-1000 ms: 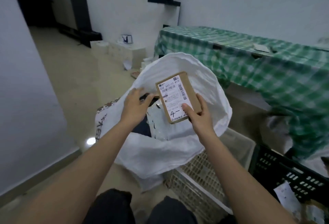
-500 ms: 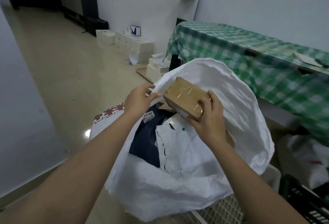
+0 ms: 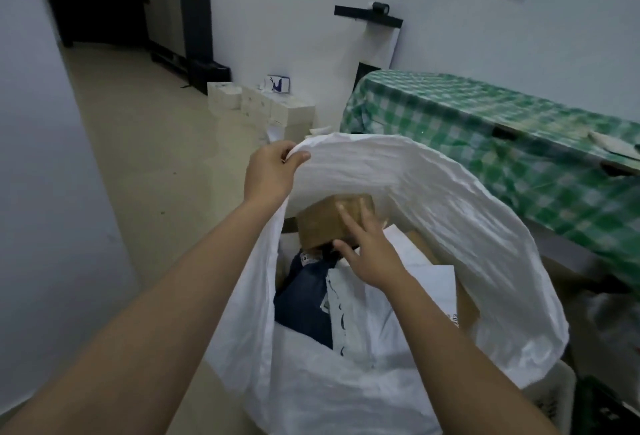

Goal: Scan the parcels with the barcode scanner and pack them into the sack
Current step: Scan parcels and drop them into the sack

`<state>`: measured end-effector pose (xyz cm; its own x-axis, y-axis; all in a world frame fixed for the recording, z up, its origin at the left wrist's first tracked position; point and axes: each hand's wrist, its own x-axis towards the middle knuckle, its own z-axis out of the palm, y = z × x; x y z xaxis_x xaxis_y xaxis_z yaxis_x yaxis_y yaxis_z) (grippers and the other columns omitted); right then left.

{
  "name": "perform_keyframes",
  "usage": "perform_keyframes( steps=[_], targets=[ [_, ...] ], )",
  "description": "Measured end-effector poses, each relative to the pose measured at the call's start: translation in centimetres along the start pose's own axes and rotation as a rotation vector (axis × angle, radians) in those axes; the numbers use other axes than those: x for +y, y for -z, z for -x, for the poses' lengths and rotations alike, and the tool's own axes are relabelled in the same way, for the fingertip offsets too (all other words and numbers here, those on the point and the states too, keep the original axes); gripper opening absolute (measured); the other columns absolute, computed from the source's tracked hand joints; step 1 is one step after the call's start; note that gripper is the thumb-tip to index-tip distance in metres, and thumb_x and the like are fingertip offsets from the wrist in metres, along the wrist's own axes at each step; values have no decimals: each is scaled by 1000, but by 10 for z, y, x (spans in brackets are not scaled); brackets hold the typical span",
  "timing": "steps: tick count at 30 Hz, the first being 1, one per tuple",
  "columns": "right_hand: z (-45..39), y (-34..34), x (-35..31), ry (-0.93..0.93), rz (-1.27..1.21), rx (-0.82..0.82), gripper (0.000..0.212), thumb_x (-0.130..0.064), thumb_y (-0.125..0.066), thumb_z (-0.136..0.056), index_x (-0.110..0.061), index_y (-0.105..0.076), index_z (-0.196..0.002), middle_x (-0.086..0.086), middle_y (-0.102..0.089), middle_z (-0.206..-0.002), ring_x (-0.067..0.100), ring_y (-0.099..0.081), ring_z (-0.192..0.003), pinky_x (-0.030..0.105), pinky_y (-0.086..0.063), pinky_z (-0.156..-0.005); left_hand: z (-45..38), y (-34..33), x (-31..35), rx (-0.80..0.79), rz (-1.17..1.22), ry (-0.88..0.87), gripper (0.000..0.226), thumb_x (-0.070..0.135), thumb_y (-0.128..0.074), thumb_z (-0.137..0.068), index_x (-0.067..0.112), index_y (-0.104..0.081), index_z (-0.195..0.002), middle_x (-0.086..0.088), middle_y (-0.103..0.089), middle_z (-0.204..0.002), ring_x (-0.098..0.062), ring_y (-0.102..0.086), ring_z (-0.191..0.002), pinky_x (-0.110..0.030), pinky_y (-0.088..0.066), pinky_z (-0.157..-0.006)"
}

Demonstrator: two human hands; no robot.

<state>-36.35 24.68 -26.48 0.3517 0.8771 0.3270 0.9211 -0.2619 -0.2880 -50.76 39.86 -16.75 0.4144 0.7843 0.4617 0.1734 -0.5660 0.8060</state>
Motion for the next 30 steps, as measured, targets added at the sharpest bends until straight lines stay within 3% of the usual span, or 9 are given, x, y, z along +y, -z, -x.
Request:
perform_keyframes(
  steps=[4, 6, 11, 15, 18, 20, 23, 26, 30],
  targets=[
    [53, 23, -2, 40, -161, 126, 56, -27, -51, -99, -37, -27, -149, -7, 2, -161, 8, -13, -145, 22, -36, -98, 16, 5, -6, -58, 9, 50, 22, 21, -61, -93, 12, -70, -111, -2, -69, -100, -14, -57, -86, -25, -41, -75],
    [95, 33, 8, 22, -31, 117, 46, -45, -47, -98, -27, -48, -140, 1, -17, -160, 17, -17, -146, 32, -36, -107, 34, 0, -5, -91, 71, 108, 27, 17, -60, -94, 13, -66, -119, 1, -65, -100, -14, -58, -89, -27, -47, -80],
    [188, 50, 36, -111, 321, -437, 114, -98, -14, -61, -29, -31, -149, 0, -20, -160, 23, -13, -148, 46, -11, -120, 76, -23, -3, -280, 236, 188, 58, 9, -59, -93, 20, -39, -147, 0, -54, -132, -14, -54, -115, -29, -45, -98],
    [223, 40, 44, -88, 585, -654, 79, -53, -57, -89, -20, -23, -152, 7, -35, -150, 25, -31, -138, 44, -15, -115, 105, -35, 8, -394, 191, 160, 72, 13, -58, -94, 25, -19, -154, -2, -32, -155, -16, -37, -136, -31, -34, -110],
    [216, 33, 46, 38, 638, -519, 31, -27, -72, -80, -13, -65, -107, 13, -66, -102, 28, -63, -99, 35, -43, -89, 134, -36, 21, -330, 34, -2, 68, 16, -55, -96, 20, -19, -153, -7, -21, -158, -18, -19, -145, -19, -14, -113],
    [207, 38, 39, 33, 532, -407, 9, -17, -72, -78, -10, -66, -82, 14, -66, -80, 31, -67, -79, 33, -44, -66, 160, -32, 28, -272, -45, -167, 57, 19, -58, -96, 13, -34, -147, -7, -33, -150, -12, -29, -136, -8, -19, -104],
    [194, 54, 31, -5, 380, -232, 13, -15, -56, -92, -8, -65, -97, 13, -64, -98, 33, -61, -96, 38, -43, -70, 198, -38, 19, -507, -263, -219, 59, 43, -66, -87, 15, -50, -136, -5, -49, -137, -23, -42, -130, -28, -35, -104],
    [176, 81, 22, -58, 228, -31, 19, -25, -54, -96, -10, -64, -102, 9, -64, -104, 28, -57, -101, 39, -45, -72, 228, -50, 12, -752, -519, -32, 87, 62, -67, -76, 19, -36, -145, -6, -39, -147, -28, -34, -134, -40, -33, -108],
    [153, 97, 6, -21, 198, 35, 18, -24, -53, -96, -11, -62, -104, 6, -62, -106, 27, -55, -101, 38, -43, -71, 223, -60, 14, -601, -637, -23, 51, 41, -64, -89, 14, -48, -128, -10, -53, -125, -31, -50, -116, -40, -44, -90]
  ],
)
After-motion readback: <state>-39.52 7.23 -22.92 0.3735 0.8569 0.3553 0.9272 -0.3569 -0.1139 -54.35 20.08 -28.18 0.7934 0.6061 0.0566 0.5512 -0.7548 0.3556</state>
